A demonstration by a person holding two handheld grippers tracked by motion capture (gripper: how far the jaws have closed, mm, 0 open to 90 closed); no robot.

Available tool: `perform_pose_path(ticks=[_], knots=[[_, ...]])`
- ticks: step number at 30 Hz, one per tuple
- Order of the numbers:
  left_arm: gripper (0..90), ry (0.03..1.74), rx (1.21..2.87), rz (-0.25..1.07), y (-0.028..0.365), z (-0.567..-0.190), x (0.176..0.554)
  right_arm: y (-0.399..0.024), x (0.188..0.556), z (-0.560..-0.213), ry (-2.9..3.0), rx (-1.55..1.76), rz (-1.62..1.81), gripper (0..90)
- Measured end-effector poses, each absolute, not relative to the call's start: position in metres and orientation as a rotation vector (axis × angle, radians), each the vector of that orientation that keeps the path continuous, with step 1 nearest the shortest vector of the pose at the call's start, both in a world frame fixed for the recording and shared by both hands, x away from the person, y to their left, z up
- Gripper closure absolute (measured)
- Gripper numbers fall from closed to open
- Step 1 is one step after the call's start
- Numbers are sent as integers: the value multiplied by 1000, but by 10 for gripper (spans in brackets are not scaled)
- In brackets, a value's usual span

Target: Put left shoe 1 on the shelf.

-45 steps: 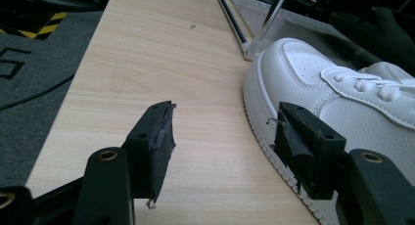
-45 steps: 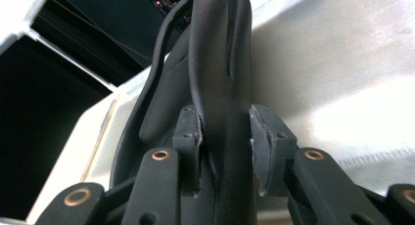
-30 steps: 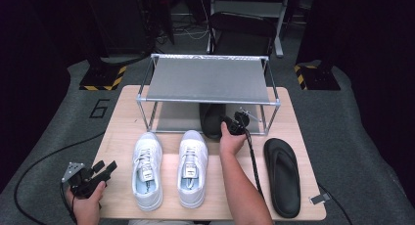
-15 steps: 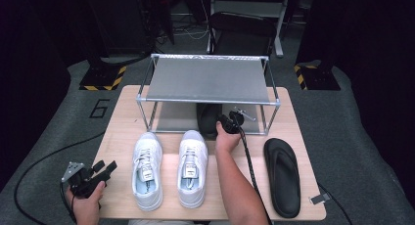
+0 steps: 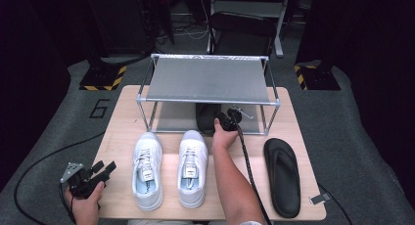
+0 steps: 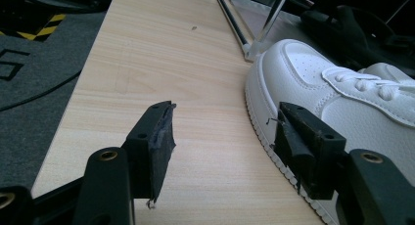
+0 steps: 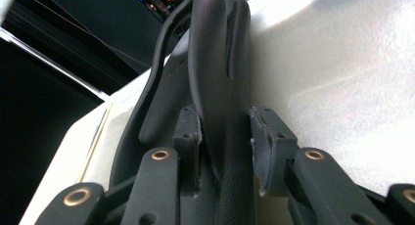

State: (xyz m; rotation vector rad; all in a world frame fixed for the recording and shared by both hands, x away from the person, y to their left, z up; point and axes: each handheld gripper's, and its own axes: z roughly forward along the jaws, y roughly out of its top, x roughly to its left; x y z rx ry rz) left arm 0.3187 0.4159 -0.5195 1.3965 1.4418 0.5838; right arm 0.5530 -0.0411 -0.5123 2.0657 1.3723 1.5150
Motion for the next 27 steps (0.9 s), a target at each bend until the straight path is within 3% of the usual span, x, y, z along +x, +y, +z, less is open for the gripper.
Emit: perform_pose_path(ticks=[10, 14, 27], knots=[[395, 1440, 1384, 602, 415, -520, 317, -42, 553, -515, 1363, 2103, 1495, 634], [395, 1446, 1392, 592, 416, -520, 317, -42, 553, -517, 1389, 2108, 1467, 568], [395, 1436, 1405, 586, 410, -520, 323, -55, 525, -508, 1441, 1983, 1422, 571]])
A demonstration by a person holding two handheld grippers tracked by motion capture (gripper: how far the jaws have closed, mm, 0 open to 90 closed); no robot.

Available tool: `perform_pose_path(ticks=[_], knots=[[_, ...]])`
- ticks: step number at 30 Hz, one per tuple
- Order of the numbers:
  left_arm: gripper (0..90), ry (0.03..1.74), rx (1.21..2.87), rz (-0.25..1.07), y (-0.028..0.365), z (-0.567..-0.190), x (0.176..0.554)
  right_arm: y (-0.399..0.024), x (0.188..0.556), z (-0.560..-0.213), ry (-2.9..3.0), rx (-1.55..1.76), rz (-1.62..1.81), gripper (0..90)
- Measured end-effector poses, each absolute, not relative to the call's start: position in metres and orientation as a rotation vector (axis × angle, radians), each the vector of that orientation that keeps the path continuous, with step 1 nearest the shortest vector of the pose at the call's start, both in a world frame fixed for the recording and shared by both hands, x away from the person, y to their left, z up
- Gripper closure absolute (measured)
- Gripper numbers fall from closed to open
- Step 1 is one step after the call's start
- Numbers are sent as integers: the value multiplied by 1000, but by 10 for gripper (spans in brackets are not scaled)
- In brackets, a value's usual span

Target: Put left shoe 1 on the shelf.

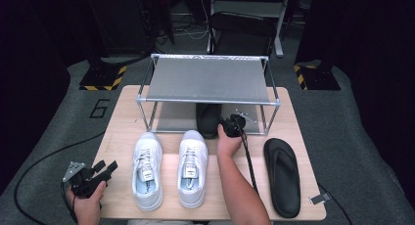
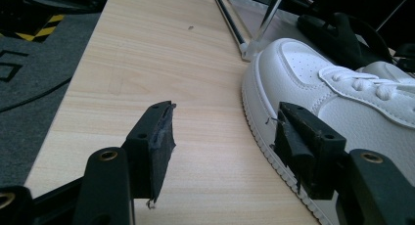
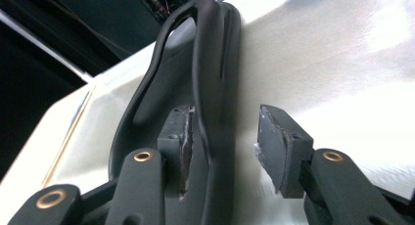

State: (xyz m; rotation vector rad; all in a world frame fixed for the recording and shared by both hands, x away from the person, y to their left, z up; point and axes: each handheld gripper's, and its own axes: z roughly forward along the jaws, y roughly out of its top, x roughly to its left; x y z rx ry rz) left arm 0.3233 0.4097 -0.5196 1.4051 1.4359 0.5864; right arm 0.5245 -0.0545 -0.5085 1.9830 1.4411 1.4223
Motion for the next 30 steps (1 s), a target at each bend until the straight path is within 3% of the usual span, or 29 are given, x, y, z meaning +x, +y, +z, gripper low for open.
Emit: perform_pose_path(ticks=[20, 30], knots=[[399, 1420, 1452, 590, 404, -517, 327, -93, 405, -485, 1621, 1760, 1553, 569], [399, 1433, 1448, 593, 404, -518, 326, -116, 350, -493, 1753, 1650, 1454, 532]])
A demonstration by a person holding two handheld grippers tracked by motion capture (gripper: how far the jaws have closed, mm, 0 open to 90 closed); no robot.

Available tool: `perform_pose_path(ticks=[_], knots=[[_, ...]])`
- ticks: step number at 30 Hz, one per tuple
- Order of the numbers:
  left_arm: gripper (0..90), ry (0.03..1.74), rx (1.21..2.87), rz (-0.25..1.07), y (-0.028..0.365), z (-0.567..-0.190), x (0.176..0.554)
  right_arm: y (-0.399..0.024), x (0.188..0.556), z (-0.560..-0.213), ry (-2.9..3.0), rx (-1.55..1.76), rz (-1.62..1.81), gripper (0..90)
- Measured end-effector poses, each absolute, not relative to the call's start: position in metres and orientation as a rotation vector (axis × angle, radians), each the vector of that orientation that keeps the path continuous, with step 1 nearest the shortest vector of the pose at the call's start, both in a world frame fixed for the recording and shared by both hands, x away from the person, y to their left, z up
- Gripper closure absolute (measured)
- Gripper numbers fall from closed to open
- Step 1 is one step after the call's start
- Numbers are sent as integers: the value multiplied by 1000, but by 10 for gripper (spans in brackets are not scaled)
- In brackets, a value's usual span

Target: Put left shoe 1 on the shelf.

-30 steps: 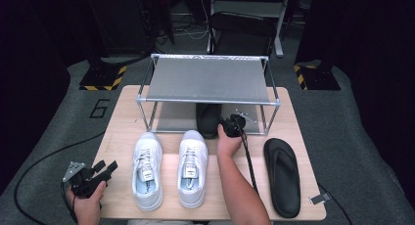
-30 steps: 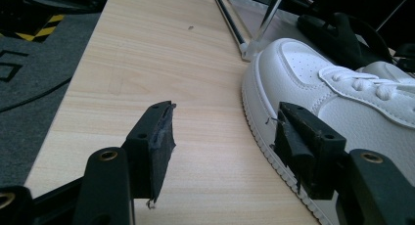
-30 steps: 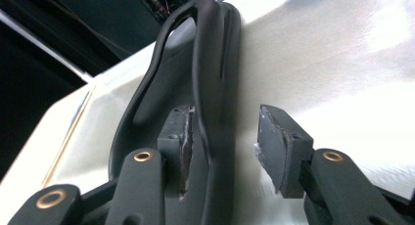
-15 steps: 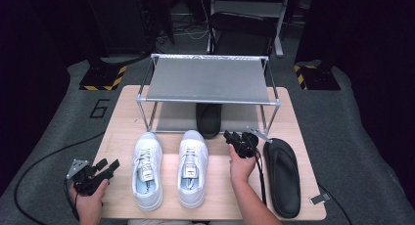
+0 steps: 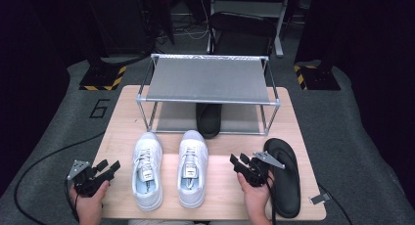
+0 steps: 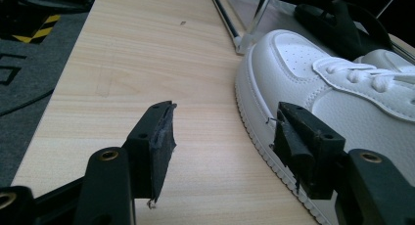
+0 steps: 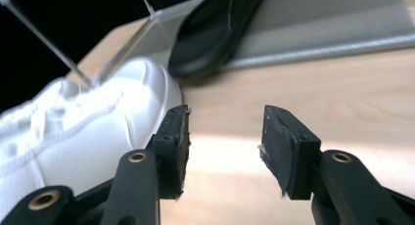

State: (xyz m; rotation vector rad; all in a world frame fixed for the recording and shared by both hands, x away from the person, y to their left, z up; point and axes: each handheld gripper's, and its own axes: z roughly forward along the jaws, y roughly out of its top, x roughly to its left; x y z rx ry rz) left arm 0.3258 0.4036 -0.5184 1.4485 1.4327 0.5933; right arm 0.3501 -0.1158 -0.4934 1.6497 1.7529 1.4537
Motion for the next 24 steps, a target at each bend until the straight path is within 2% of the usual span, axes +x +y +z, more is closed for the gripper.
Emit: perform_pose_path(ticks=[4, 15, 20, 24], knots=[[399, 1434, 1465, 585, 402, -518, 326, -129, 331, -496, 1781, 1624, 1392, 594], [399, 1428, 1443, 584, 401, -518, 329, -172, 300, -492, 1682, 1673, 1351, 588], [398, 1422, 1440, 566, 399, -518, 334, -196, 295, -491, 1605, 1715, 1309, 652], [398, 1414, 1441, 566, 398, -517, 335, -207, 294, -493, 1572, 1729, 1231, 664]])
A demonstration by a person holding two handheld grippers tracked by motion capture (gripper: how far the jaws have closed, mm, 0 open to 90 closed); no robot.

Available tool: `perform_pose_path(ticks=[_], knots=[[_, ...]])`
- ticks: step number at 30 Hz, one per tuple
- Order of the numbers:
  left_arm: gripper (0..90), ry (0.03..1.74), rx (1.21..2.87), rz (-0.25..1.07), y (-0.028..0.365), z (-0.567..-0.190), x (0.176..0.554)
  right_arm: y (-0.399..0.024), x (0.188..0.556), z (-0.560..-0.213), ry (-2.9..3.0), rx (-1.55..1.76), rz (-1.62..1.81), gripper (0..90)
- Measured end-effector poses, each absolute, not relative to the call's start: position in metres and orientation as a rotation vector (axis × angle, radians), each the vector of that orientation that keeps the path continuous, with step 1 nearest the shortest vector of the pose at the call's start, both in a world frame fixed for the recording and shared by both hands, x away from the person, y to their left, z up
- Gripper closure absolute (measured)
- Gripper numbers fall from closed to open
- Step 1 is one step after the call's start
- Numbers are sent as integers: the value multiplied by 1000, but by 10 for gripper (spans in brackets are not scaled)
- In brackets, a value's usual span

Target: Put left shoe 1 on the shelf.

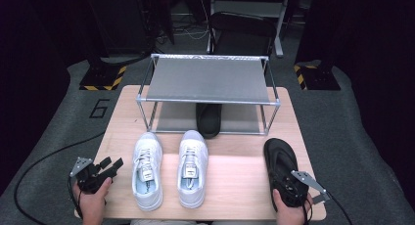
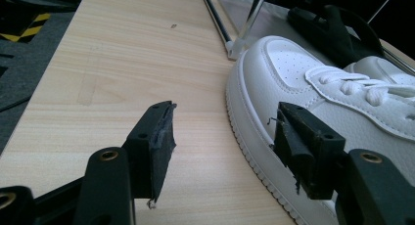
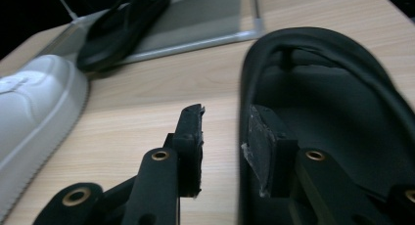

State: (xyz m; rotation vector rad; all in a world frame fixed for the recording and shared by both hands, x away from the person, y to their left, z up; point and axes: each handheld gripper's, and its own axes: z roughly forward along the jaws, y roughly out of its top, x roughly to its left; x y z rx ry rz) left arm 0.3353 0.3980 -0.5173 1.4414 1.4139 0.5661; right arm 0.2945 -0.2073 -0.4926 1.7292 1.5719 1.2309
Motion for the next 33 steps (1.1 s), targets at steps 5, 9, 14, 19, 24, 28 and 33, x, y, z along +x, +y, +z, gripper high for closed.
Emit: perform_pose_path(ticks=[5, 9, 14, 19, 24, 28, 33], knots=[[398, 1411, 1447, 572, 396, -518, 336, -216, 301, -502, 1612, 1790, 1193, 708], [398, 1413, 1450, 570, 397, -518, 334, -214, 306, -506, 1640, 1803, 1199, 786], [399, 1416, 1450, 572, 399, -518, 333, -211, 307, -504, 1628, 1804, 1199, 826], [398, 1425, 1444, 580, 401, -518, 329, -204, 308, -502, 1628, 1786, 1235, 830], [399, 1433, 1443, 580, 403, -518, 326, -180, 311, -505, 1691, 1746, 1247, 828], [399, 1436, 1442, 584, 403, -519, 324, -158, 314, -506, 1755, 1697, 1263, 827], [399, 1442, 1442, 583, 405, -519, 324, -141, 316, -508, 1790, 1683, 1299, 827]])
